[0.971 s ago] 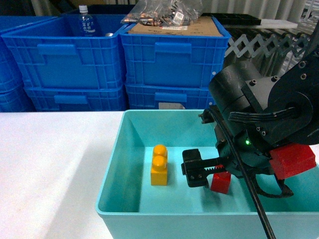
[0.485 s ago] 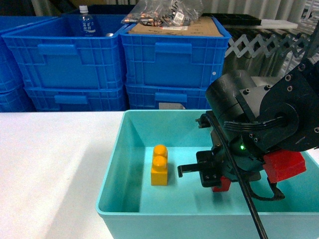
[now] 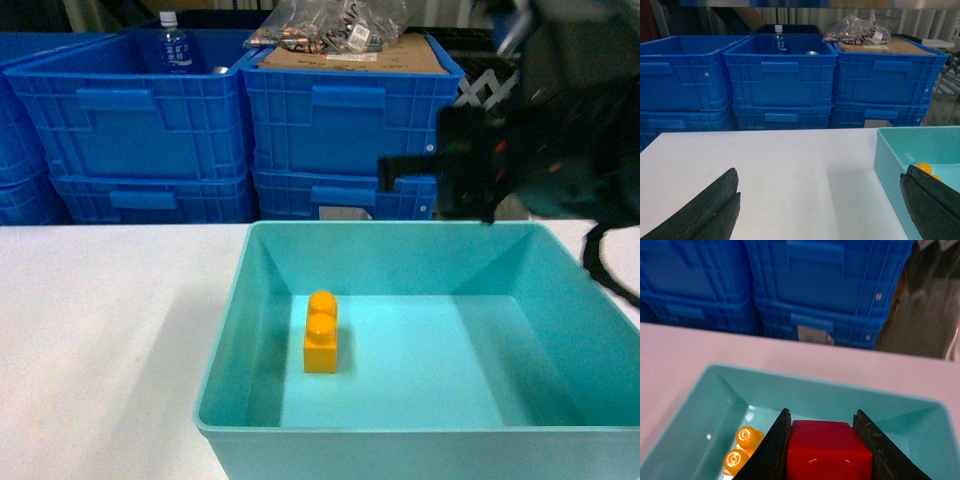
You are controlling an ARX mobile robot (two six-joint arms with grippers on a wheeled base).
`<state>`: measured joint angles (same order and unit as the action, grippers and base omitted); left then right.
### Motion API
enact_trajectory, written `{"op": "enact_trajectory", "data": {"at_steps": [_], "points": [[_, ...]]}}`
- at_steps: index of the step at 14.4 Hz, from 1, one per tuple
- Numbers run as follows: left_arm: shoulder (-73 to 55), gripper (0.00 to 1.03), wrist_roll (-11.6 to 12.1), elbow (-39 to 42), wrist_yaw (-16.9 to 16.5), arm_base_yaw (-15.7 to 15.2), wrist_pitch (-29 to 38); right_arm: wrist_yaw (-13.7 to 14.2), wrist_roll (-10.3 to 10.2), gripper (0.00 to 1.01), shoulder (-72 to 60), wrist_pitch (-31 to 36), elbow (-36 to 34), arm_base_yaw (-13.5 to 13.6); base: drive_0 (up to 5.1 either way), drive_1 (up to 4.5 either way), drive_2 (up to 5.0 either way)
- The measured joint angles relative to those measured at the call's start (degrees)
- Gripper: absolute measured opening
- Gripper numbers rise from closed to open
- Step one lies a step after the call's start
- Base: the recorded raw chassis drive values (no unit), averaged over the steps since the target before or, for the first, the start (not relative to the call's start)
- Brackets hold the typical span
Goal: Pick red block from blue box to shelf
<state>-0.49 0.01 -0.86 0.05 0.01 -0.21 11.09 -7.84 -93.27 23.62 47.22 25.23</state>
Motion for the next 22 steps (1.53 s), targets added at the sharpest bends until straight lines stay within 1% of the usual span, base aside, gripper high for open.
{"op": "enact_trajectory", "data": {"at_steps": [1,2,3,4,5,6,7,9,11,14,15,17,18,19,20,22], "points": [[0.0,0.98,0.0,0.0,0.0,0.0,0.0,0.0,1.9,0.29,6.8,3.5,-4.9,0.2,0.0,0.0,0.0],[0.0,0.98,0.0,0.0,0.0,0.0,0.0,0.3,3.0,0.29,9.8,3.8,-6.7,0.2,0.0,0.0,0.0],[0.0,0.98,0.0,0.0,-0.2,0.1,0.0,7.4,5.1,0.29,8.5,18.2,-10.4,-0.3,0.0,0.0,0.0],[0.0,0.98,0.0,0.0,0.0,0.0,0.0,9.9,6.2,0.29,9.6,26.0,-17.1,-2.1,0.0,0.0,0.0],[0.0,0.98,0.0,0.0,0.1,0.0,-0.1,9.7,6.7,0.29,12.2,29.5,-22.4,-4.5,0.0,0.0,0.0],[0.0,0.98,0.0,0.0,-0.1,0.0,0.0,6.6,7.1,0.29,19.6,31.3,-27.6,-8.2,0.0,0.0,0.0],[0.0,0.98,0.0,0.0,0.0,0.0,0.0,3.5,7.4,0.29,24.1,30.2,-32.2,-10.8,0.0,0.0,0.0],[0.0,0.98,0.0,0.0,0.0,0.0,0.0,0.9,7.5,0.29,28.7,28.5,-36.2,-13.4,0.0,0.0,0.0],[0.0,0.98,0.0,0.0,0.0,0.0,0.0,-1.0,7.5,0.29,34.2,26.7,-38.8,-15.7,0.0,0.0,0.0],[0.0,0.98,0.0,0.0,0.0,0.0,0.0,-4.0,7.5,0.29,41.3,22.8,-42.2,-18.3,0.0,0.0,0.0],[0.0,0.98,0.0,0.0,0.0,0.0,0.0,-4.4,7.5,0.29,41.1,26.5,-43.9,-19.0,0.0,0.0,0.0],[0.0,0.98,0.0,0.0,0.0,0.0,0.0,-6.1,7.5,0.29,45.0,21.1,-46.1,-20.3,0.0,0.0,0.0],[0.0,0.98,0.0,0.0,0.0,0.0,0.0,-9.2,7.5,0.29,47.1,19.6,-46.3,-22.4,0.0,0.0,0.0],[0.0,0.98,0.0,0.0,0.0,0.0,0.0,-10.5,7.5,0.29,50.8,17.4,-46.4,-25.2,0.0,0.0,0.0],[0.0,0.98,0.0,0.0,0.0,0.0,0.0,-10.5,7.5,0.29,53.1,15.3,-46.4,-25.6,0.0,0.0,0.0],[0.0,0.98,0.0,0.0,0.0,0.0,0.0,-11.0,7.5,0.29,56.8,11.9,-46.5,-25.4,0.0,0.0,0.0]]}}
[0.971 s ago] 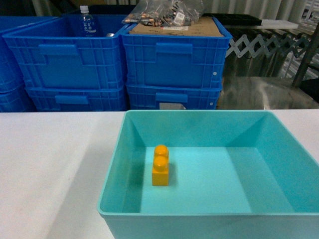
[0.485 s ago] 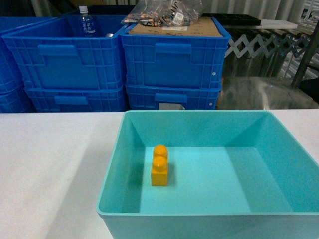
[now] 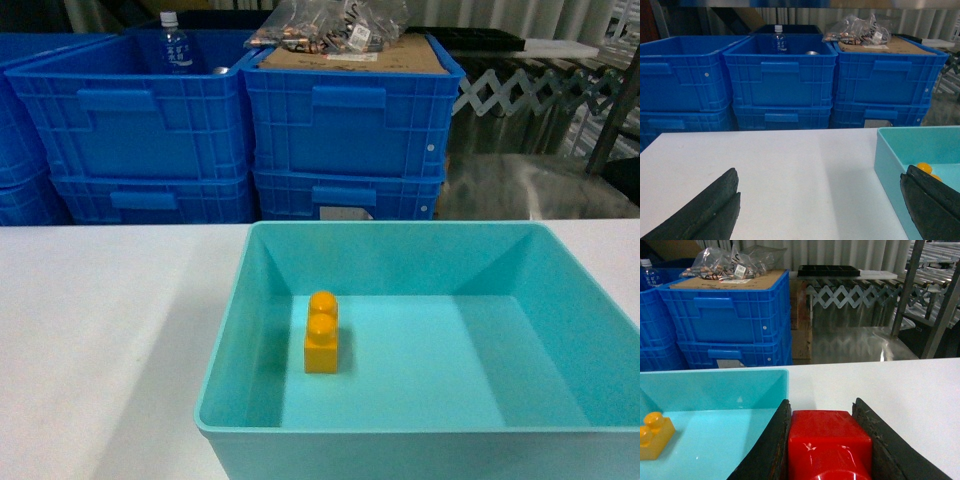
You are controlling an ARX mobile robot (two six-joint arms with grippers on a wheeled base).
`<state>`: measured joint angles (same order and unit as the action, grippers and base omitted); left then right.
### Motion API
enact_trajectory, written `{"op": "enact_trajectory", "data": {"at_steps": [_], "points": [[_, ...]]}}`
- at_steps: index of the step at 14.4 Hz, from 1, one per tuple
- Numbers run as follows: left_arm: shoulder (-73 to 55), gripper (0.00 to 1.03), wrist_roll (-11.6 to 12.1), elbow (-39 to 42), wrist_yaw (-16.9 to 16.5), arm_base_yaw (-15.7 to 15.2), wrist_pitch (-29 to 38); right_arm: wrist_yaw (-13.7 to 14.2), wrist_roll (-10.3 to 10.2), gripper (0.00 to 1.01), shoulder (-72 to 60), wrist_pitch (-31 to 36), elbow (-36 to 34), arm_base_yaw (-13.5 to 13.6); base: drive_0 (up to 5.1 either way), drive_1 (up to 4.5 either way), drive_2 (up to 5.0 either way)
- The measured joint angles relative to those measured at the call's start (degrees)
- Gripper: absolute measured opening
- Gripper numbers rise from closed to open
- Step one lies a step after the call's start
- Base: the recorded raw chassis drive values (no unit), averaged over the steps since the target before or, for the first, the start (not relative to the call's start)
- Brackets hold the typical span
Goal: Pick red block from blue box to shelf
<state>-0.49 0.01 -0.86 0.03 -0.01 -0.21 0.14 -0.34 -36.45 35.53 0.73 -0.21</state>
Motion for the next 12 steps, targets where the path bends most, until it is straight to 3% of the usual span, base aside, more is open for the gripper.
{"op": "enact_trajectory", "data": {"at_steps": [7,12], "points": [[0.0,0.98,0.0,0.0,0.0,0.0,0.0,0.0,0.0,0.29,15.8,-14.7,0.0,0.2,0.0,0.0,0.0],[0.0,0.98,0.0,0.0,0.0,0.0,0.0,0.0,0.0,0.29,21.8,-20.8,0.0,0.2,0.0,0.0,0.0]]}}
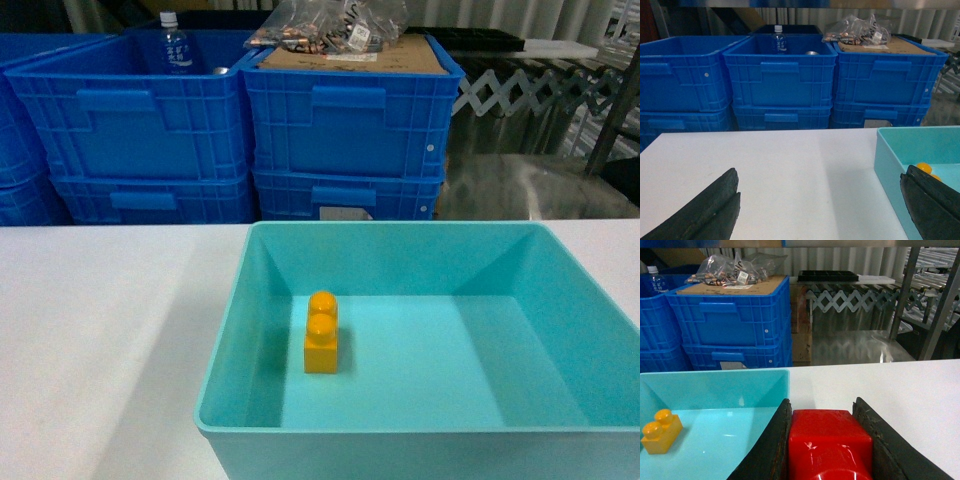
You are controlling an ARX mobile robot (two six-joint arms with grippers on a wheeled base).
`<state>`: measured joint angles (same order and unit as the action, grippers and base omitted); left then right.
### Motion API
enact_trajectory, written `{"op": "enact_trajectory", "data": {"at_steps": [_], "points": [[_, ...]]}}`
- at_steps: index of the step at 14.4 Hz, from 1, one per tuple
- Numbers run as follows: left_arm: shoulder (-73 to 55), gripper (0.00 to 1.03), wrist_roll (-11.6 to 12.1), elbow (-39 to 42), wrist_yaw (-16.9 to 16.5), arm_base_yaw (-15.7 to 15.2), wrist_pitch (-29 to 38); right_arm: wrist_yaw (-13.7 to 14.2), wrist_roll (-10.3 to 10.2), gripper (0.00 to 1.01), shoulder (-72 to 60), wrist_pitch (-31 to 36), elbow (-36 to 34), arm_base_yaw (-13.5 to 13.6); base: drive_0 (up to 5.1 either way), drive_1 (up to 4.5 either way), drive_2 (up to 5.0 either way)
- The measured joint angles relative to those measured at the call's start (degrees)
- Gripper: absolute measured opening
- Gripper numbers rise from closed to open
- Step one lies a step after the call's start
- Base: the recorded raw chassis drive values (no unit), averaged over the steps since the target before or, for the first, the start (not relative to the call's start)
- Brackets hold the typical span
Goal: Pick red block from blue box to shelf
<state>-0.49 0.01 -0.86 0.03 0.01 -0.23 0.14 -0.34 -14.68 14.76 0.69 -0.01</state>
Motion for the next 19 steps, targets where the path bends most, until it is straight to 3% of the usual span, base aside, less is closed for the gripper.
{"op": "enact_trajectory", "data": {"at_steps": [6,7,19], "points": [[0.0,0.98,0.0,0.0,0.0,0.0,0.0,0.0,0.0,0.29,5.0,-5.3,0.0,0.0,0.0,0.0,0.0],[0.0,0.98,0.0,0.0,0.0,0.0,0.0,-0.2,0.0,0.29,10.8,-14.1,0.0,0.0,0.0,0.0,0.0],[0.0,0.98,0.0,0.0,0.0,0.0,0.0,-0.2,0.0,0.29,14.4,-15.0,0.0,0.0,-0.2,-0.16,-0.2]]}}
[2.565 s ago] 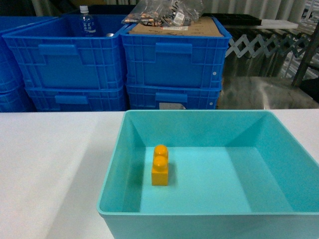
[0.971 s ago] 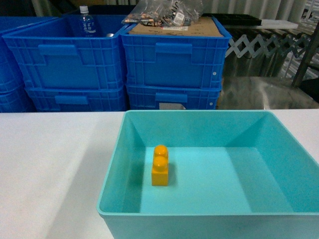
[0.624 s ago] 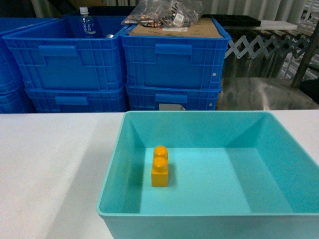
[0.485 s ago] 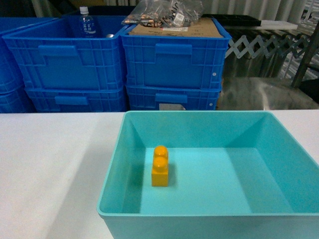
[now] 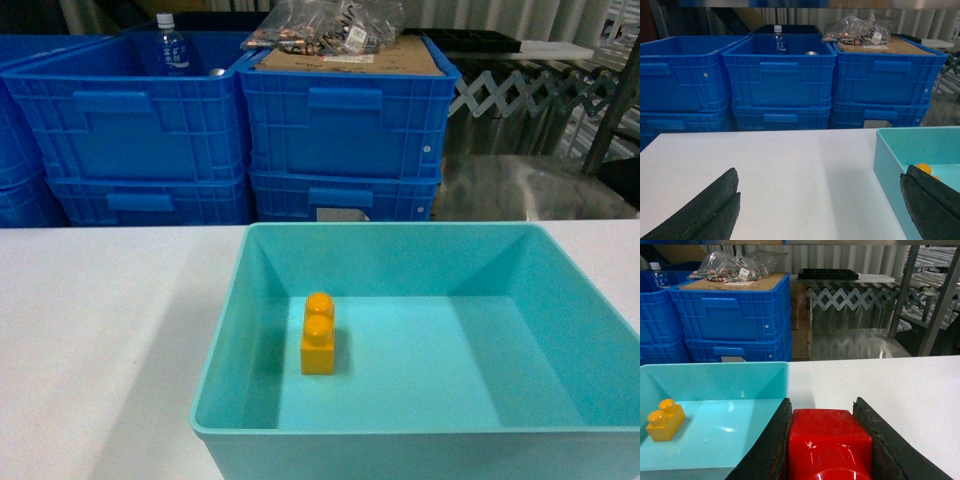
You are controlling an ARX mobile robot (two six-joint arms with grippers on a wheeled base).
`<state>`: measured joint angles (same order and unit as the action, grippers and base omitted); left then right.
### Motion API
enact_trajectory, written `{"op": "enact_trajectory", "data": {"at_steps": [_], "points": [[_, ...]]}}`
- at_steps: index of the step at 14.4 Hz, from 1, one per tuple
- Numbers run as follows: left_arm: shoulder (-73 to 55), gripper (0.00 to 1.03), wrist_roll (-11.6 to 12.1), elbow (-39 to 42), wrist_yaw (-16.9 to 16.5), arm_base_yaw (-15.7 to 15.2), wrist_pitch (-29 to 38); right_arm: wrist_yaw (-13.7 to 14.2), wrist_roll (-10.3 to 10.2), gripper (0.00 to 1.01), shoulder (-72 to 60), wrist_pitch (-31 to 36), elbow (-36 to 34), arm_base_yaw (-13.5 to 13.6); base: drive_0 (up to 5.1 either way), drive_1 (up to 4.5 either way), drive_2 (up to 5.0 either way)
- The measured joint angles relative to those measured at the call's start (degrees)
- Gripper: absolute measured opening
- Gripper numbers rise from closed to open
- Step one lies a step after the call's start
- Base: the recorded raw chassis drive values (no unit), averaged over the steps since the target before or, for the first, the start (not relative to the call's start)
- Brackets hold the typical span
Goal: Pick red block from blue box to shelf
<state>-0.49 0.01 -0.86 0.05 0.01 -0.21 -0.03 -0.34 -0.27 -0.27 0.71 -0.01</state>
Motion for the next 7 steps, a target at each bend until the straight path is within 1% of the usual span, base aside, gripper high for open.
{"op": "enact_trajectory", "data": {"at_steps": [3,7], "points": [[0.0,0.98,0.0,0.0,0.0,0.0,0.0,0.0,0.0,0.29,0.0,0.0,0.0,0.0,-2.0,-2.01,-2.0],[0.0,0.98,0.0,0.0,0.0,0.0,0.0,0.0,0.0,0.29,0.0,0.0,0.0,0.0,-1.6,-1.58,-1.6]]}}
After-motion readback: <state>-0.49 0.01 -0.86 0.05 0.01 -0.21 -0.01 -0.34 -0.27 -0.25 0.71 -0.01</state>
